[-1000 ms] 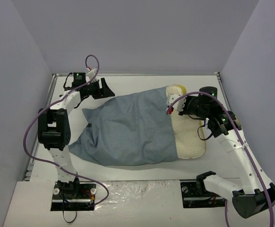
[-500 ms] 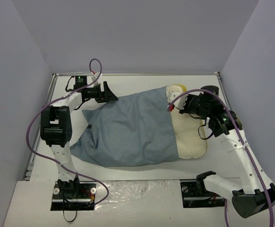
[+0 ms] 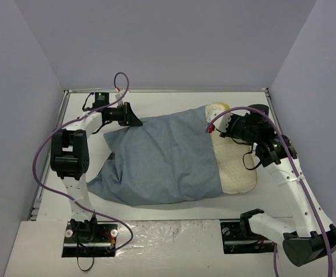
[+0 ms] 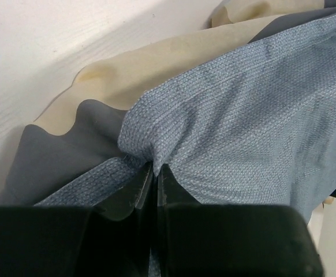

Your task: Remove the pillowcase from the pillow

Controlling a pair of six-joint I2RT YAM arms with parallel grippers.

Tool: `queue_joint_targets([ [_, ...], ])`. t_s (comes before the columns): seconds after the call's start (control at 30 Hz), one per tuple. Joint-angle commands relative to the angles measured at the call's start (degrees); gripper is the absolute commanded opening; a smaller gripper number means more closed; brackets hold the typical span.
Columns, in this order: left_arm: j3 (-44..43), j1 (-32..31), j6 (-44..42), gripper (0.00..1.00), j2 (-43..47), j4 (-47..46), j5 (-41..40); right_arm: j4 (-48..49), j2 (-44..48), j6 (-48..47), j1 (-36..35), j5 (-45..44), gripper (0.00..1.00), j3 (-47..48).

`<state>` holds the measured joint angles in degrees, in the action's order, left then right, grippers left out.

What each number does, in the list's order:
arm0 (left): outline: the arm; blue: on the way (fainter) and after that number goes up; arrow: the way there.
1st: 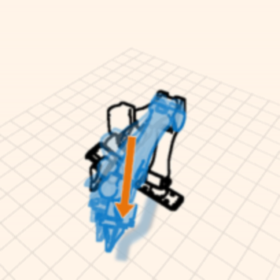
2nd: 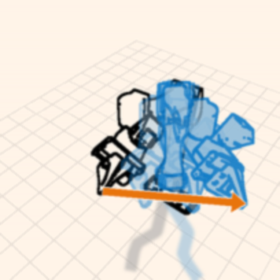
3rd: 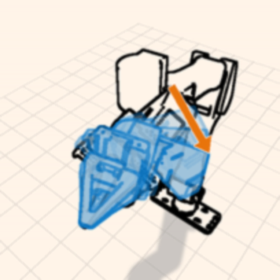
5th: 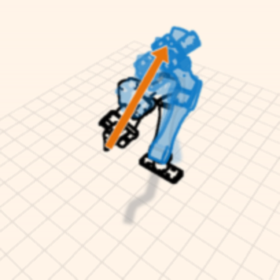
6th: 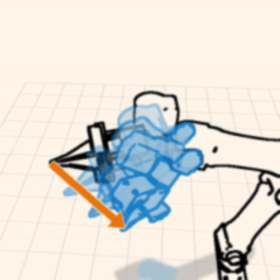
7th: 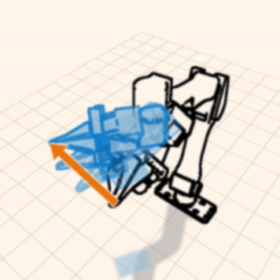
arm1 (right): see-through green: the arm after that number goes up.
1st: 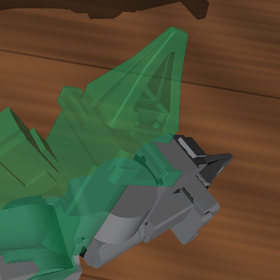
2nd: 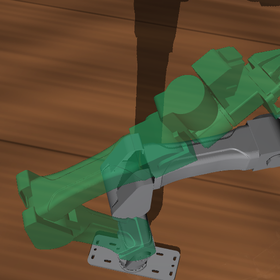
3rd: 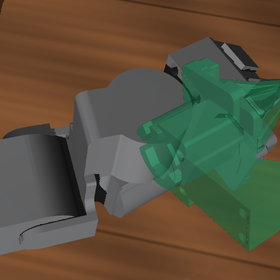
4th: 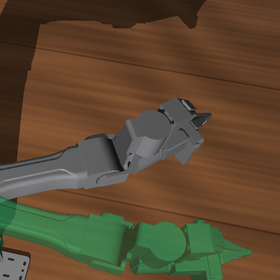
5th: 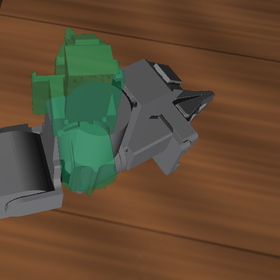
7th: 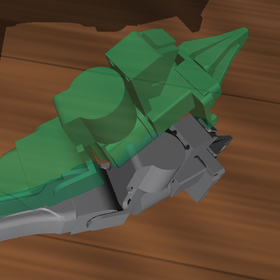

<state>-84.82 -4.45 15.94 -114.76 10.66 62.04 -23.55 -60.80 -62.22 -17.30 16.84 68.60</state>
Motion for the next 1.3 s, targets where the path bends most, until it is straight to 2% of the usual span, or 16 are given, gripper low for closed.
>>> queue_joint_targets([
  [0.0,-2.90,-0.39,-0.48,0.02,4.18,0.95,3.09,7.46,0.42,1.39,-0.02,-1.45,0.00,2.33],
  [0.17,-1.32,3.74,5.93,0.02,10.50,-5.19,-3.05,9.74,-1.78,5.51,0.86,-5.76,0.00,4.34],
  [0.33,2.02,12.87,16.81,0.02,17.54,-18.73,-9.21,12.12,-4.24,10.18,4.63,-5.68,0.00,7.42],
  [0.43,2.81,16.73,18.77,0.02,22.11,-21.37,-13.52,14.31,-5.03,13.08,8.41,-4.19,0.00,8.92],
  [0.67,3.69,20.79,20.00,0.02,26.25,-22.87,-20.37,19.32,-3.90,17.21,13.86,-4.36,0.00,7.43],
  [0.8,4.75,22.81,19.22,0.02,27.22,-21.38,-23.27,22.49,-2.84,20.99,22.55,-0.33,0.00,6.46],
  [0.93,6.76,24.83,18.60,0.02,27.40,-19.45,-27.14,24.86,-2.84,26.34,37.03,8.79,0.00,5.41],
  [1.03,8.26,26.07,18.51,0.02,27.05,-19.44,-28.82,25.48,-3.19,28.28,45.12,14.60,0.00,4.18],
  [1.27,8.70,27.12,16.49,0.02,27.13,-17.52,-32.59,25.75,-4.07,29.08,54.37,20.33,0.00,-0.30],
])
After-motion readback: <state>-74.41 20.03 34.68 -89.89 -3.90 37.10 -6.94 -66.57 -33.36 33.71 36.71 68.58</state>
